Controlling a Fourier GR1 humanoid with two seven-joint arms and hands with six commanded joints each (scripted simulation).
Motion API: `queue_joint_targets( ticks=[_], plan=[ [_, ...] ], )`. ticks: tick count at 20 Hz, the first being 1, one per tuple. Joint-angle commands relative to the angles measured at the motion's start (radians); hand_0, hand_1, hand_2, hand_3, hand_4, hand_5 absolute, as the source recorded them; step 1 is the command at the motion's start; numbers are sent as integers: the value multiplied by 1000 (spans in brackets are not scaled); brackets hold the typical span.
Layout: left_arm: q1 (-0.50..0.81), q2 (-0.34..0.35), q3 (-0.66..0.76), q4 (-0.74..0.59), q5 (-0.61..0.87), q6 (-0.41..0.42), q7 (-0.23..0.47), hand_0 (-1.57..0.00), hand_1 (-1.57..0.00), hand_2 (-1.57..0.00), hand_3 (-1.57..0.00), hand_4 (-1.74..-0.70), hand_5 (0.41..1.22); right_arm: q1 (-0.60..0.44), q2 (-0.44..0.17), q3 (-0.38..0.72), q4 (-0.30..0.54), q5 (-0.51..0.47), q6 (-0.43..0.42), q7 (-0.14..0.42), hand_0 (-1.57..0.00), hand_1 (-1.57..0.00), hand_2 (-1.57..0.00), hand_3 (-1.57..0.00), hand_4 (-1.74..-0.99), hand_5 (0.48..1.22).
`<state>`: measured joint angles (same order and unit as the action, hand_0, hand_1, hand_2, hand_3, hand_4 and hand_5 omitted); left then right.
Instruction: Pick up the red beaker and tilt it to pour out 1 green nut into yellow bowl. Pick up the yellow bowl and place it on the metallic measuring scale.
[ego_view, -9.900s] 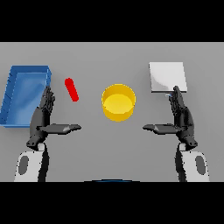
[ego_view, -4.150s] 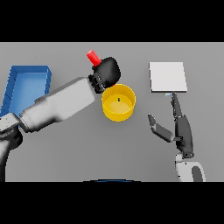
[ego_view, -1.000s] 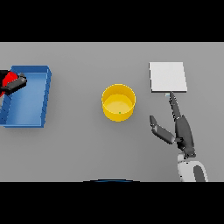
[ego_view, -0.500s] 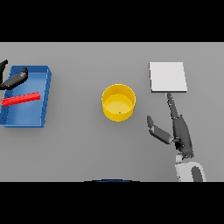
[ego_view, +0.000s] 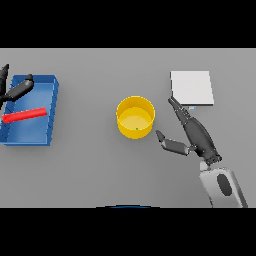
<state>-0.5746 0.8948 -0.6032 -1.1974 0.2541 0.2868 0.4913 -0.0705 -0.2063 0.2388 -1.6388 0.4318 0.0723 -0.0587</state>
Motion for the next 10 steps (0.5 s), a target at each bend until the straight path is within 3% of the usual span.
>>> queue_joint_targets(
  ticks=[1,6,10],
  plan=[
    [-8,1,-1,3,-3,-3,2,-8,-6,-6,-6,-792,709,-35,-22,11,11,29,14,19,1,1,1,1,-1268,691],
    [-7,1,-6,7,-1,-13,8,-2,-1,-1,-1,-793,712,-199,-138,131,69,210,115,20,1,1,1,1,-1276,668],
    [3,1,-7,-16,3,-4,-6,0,0,0,0,-797,722,-296,-158,202,133,267,183,-16,1,1,1,1,-1271,658]
  ],
)
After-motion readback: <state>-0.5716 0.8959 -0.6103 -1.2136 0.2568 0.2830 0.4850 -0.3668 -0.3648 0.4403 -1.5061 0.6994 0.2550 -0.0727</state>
